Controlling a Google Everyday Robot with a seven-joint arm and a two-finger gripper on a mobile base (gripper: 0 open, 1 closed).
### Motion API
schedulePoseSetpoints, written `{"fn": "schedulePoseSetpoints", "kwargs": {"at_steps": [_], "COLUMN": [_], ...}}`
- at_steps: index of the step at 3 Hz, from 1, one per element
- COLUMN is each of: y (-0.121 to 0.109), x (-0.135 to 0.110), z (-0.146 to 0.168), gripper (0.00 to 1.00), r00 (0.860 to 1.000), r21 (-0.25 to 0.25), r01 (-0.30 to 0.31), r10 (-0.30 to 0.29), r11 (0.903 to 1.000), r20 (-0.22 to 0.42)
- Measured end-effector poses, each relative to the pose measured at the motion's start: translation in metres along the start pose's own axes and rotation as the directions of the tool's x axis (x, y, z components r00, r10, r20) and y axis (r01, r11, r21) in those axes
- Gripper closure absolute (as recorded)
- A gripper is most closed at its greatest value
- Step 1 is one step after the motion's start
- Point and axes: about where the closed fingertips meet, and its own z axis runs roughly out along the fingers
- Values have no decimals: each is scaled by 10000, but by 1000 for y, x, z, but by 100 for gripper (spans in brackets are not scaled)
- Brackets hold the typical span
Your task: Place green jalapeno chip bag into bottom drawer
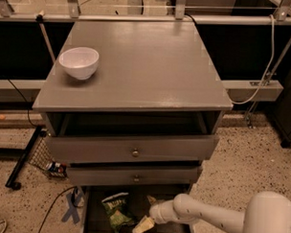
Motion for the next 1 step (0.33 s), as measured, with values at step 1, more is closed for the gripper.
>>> {"fn": "schedulePoseSetpoints", "kwargs": {"at_steps": [1], "y": [-9], "x": [14], "z": [-34], "gripper": [0], "r00": [9992], "r21": [814], "r01": [-373], "r10": [363], "r11": [9960], "r20": [139]}}
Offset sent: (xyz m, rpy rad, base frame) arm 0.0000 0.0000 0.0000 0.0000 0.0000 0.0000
